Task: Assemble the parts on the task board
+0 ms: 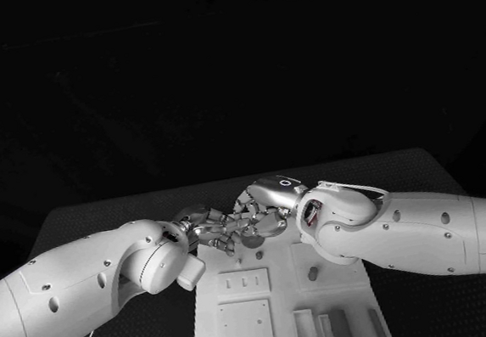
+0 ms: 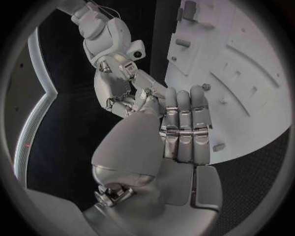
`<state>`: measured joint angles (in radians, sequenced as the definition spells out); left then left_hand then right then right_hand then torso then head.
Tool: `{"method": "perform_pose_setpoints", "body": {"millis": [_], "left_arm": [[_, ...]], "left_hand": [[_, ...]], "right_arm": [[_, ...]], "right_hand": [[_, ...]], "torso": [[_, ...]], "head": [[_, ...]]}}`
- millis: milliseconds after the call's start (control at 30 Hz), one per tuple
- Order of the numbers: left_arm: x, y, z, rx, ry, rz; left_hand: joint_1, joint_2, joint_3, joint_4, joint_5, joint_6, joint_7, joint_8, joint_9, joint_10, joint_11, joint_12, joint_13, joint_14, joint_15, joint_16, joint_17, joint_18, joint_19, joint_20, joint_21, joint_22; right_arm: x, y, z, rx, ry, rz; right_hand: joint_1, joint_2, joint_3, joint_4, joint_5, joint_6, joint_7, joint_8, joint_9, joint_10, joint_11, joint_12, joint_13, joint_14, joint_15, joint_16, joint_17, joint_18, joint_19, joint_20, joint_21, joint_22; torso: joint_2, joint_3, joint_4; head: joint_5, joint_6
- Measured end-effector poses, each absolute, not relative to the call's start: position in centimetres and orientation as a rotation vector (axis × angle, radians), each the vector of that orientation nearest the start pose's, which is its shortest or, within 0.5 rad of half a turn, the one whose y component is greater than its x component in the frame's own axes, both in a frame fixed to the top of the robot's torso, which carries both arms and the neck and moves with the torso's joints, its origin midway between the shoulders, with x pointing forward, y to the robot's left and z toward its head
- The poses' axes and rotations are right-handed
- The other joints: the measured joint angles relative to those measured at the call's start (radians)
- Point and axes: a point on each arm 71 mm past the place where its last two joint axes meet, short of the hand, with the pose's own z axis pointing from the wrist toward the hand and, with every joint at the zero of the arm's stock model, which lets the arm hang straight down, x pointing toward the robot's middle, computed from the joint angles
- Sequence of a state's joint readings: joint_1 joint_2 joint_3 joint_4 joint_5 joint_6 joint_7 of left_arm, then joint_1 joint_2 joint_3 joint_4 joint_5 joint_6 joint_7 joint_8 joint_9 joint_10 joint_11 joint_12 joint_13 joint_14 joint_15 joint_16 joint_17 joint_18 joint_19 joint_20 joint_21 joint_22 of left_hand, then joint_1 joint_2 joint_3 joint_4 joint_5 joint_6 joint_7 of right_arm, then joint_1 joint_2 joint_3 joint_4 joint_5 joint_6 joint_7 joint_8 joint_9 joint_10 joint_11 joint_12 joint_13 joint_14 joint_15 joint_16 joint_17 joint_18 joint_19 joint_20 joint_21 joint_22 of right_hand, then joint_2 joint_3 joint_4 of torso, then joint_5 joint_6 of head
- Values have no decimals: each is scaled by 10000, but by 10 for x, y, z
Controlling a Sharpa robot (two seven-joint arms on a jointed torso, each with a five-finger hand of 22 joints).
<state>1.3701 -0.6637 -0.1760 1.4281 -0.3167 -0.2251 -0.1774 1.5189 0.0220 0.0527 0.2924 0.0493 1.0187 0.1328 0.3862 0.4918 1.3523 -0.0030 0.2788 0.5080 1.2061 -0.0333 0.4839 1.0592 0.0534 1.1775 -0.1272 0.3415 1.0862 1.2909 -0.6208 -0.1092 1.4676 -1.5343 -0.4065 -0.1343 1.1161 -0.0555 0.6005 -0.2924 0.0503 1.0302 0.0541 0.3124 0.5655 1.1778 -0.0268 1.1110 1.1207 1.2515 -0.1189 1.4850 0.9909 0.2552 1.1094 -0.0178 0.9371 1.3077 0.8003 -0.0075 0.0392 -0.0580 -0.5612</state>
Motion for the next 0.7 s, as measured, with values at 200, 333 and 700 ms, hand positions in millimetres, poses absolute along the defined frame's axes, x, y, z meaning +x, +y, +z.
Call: {"method": "perform_pose_setpoints", "body": {"millis": [200, 333, 700], "left_arm": [[508, 146, -181, -8332, 20421, -11032], [508, 146, -181, -8372, 20427, -11039], [508, 146, -182, -8436, 20481, -11057]], "left_hand": [[-493, -206, 2, -2, 21, 60, -133, -155, 71, -281, 120, 0, 72, -206, 123, -43, -68, 6, -184, 36, -141, 32], [-835, -427, 177, -5, 38, 44, -194, -274, 127, -461, 150, 60, 105, -337, 184, -86, -138, 58, -276, 125, -257, 42], [-771, -571, 575, -77, 38, 8, -230, -363, 194, -555, 155, 107, 156, -379, 155, -87, -220, 70, -274, 125, -310, 101]], "right_arm": [[492, -102, -158, -3167, 15079, 7269], [493, -103, -158, -3138, 15086, 7240], [493, -104, -159, -3060, 15117, 7173]], "right_hand": [[-28, -28, 0, 0, -1, -3, 1, 0, -1, 0, 0, 0, 0, -1, 1, 0, 0, -7, 0, 0, 0, 0], [-42, -42, 0, 0, -2, -5, 2, 0, -1, 0, 0, 0, 0, -1, 1, 0, -1, -10, 1, 0, 0, 0], [-41, -42, -2, -2, 41, -2, -1, 0, -2, 0, 0, 0, 0, -2, 2, 0, 11, -20, 0, 2, 0, 0]], "torso": [[0, -2, 2], [0, -3, 3], [0, -10, 9]], "head": [[-19, -24], [-31, -35], [-46, -64]]}}
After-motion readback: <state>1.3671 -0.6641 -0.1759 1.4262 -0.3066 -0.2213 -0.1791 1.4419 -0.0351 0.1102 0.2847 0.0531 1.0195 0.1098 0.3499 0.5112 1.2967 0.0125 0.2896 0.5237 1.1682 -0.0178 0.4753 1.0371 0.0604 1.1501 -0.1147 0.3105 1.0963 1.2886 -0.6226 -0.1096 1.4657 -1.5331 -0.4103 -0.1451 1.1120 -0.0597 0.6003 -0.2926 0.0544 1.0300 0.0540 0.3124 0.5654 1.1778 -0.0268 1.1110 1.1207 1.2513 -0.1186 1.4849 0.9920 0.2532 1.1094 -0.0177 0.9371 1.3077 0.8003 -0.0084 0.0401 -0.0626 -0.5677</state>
